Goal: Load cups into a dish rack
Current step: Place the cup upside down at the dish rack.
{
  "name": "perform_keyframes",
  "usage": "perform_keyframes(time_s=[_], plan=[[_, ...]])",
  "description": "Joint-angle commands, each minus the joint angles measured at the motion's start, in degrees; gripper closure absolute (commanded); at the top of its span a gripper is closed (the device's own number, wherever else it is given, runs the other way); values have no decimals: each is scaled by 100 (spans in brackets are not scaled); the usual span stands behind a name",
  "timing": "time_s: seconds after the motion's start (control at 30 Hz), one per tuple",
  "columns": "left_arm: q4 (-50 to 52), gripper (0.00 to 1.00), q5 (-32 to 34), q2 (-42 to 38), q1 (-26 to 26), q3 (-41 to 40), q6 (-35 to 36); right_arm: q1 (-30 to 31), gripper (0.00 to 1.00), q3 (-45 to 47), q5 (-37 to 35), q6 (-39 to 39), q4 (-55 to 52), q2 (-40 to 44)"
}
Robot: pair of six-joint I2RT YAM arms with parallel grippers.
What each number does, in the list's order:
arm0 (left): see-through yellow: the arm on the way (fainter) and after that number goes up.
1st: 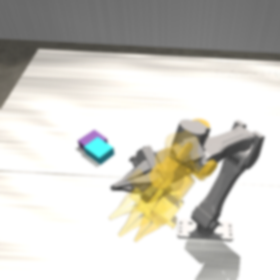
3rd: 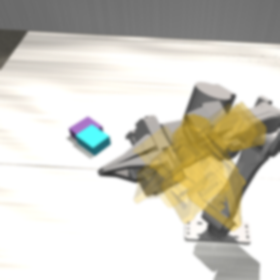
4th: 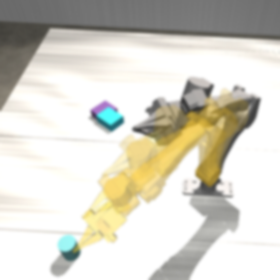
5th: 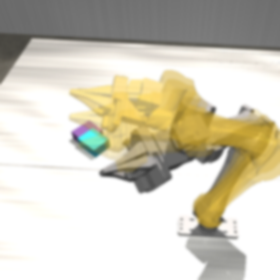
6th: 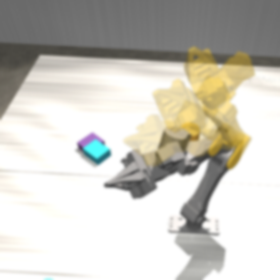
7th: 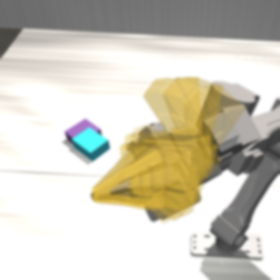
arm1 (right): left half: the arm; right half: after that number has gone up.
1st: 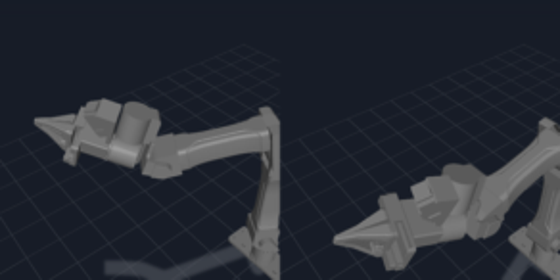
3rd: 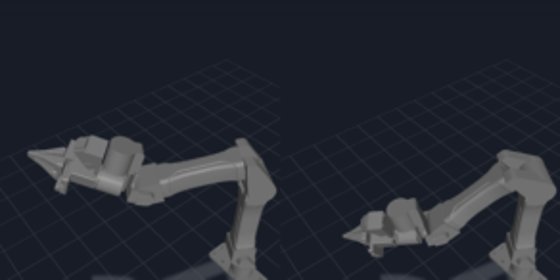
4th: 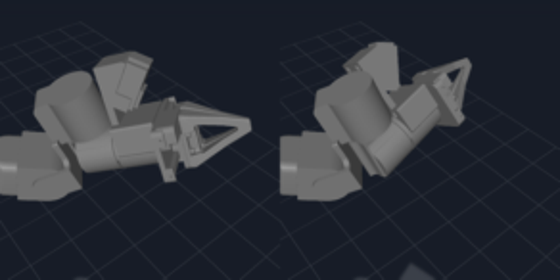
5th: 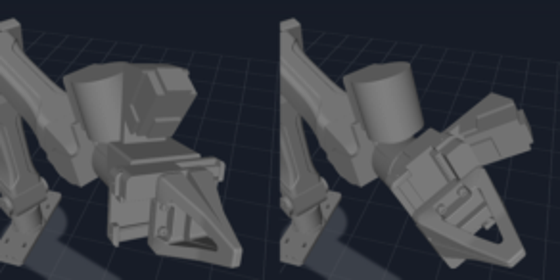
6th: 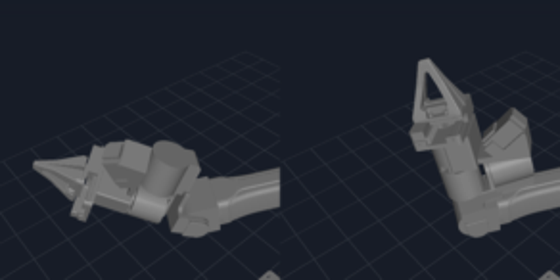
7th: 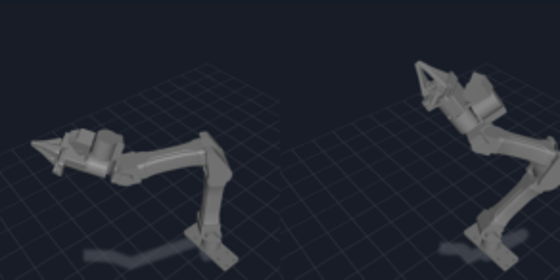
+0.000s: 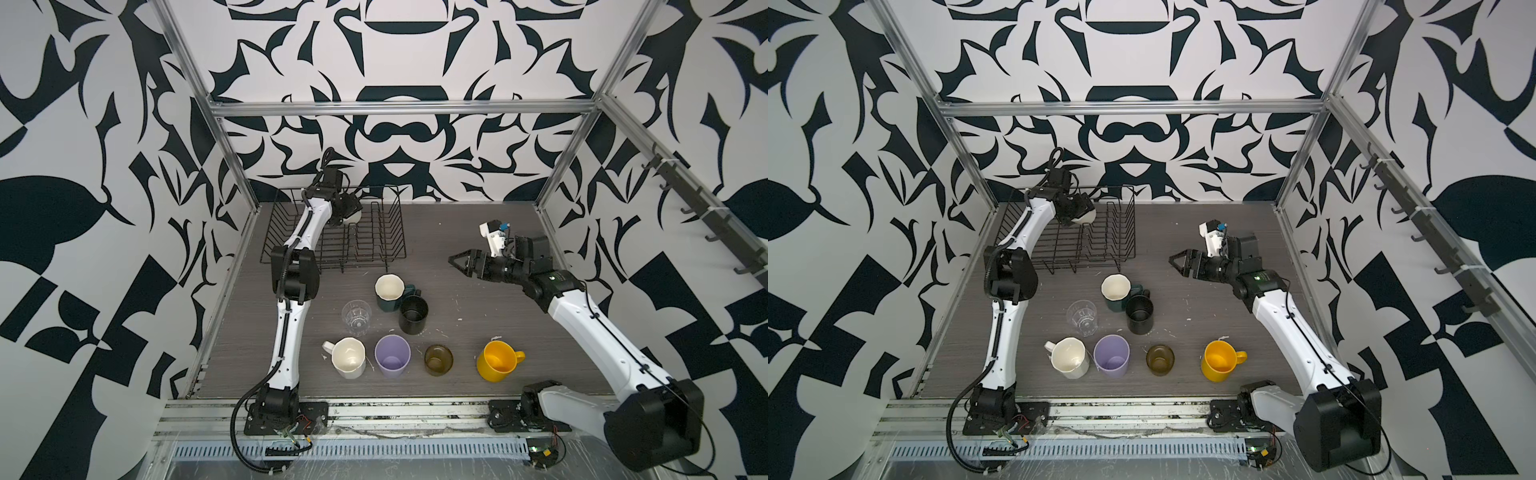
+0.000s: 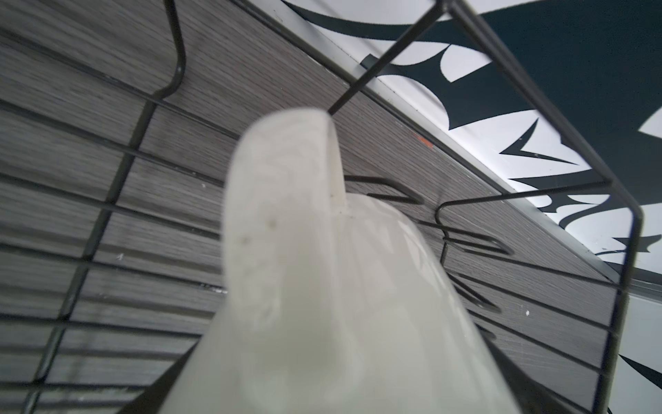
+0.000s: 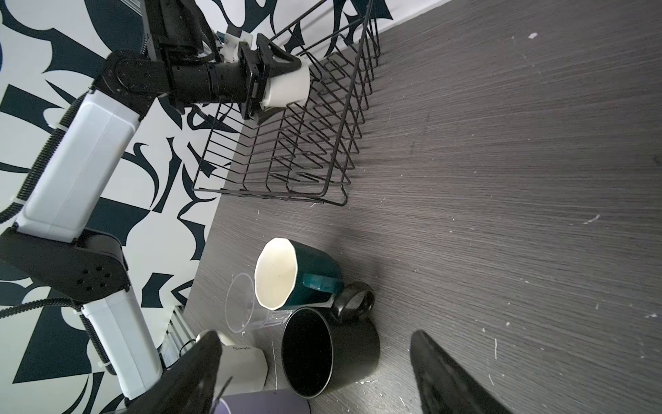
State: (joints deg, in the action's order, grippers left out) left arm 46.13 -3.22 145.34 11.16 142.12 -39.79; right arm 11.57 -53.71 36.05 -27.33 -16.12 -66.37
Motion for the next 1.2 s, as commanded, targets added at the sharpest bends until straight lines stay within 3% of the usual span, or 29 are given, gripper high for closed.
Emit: perform_keyframes(time_s=[0.0, 0.1, 0.23, 0.37, 0.43, 0.8, 1.17], plan=[[215, 98, -19, 169, -8, 159, -90, -28, 15, 27, 84, -67, 236, 54], [205, 84, -9, 219, -11, 151, -93, -30, 15, 45, 62, -79, 248, 46], [190, 57, -3, 265, -8, 146, -91, -32, 15, 79, 60, -123, 284, 28], [107, 44, 24, 266, -13, 35, -108, -34, 15, 80, 51, -132, 284, 19], [84, 32, 41, 258, -8, 14, -117, -32, 15, 80, 42, -140, 263, 19], [79, 7, 143, 92, -8, -200, -64, -31, 15, 115, -107, -113, 197, 20], [-192, 1, 157, -208, -8, -477, -55, -28, 16, 115, -236, -79, 128, 45]])
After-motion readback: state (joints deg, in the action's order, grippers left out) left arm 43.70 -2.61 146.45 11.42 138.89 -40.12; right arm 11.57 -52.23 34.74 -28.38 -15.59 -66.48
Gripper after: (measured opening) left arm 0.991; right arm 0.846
